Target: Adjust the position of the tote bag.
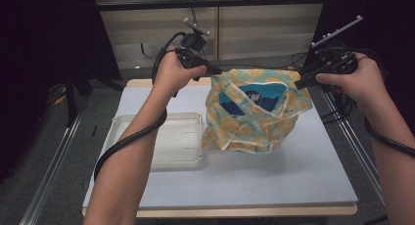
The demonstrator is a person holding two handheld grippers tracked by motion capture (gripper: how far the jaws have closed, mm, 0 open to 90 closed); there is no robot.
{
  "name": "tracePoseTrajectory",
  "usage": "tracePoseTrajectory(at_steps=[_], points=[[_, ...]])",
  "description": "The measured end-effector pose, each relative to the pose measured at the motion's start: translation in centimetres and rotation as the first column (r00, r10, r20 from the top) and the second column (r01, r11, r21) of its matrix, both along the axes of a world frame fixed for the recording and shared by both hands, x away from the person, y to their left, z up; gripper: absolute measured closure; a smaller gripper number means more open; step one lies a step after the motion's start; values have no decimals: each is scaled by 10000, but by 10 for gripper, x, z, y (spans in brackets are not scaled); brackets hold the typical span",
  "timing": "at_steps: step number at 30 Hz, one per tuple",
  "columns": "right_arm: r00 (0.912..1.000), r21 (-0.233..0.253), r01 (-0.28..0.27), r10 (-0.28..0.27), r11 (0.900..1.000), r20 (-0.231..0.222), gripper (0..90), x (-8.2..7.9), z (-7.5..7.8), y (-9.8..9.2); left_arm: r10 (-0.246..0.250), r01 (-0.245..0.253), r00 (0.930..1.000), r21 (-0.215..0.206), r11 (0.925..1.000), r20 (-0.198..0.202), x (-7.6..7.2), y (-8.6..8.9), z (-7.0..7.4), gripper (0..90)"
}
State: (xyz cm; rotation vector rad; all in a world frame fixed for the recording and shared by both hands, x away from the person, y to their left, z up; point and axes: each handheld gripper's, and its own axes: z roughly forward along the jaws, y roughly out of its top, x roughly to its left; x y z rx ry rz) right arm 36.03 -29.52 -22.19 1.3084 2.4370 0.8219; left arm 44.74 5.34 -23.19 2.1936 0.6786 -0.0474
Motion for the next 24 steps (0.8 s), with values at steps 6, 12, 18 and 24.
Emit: tracePoseTrajectory(at_steps=[6, 12, 18, 24], points=[[9983, -215, -528, 533, 9984, 236, 589, -4, 2, 10, 95, -95, 10000, -42, 9999, 14, -1, 1, 0, 900], [9955, -29, -892, 892, 9960, 311, 583, -8, 3, 16, 229, -230, 9997, -156, 9996, -10, -2, 2, 1, 900], [9947, -92, -1030, 1030, 9946, 56, 562, -9, 0, 24, 155, -154, 9999, -131, 9998, 22, -4, 5, 1, 900], [9923, 137, -1235, 1235, 9922, 34, 549, -12, 2, 33, 265, -264, 9996, -200, 9995, 38, -5, 7, 3, 900]])
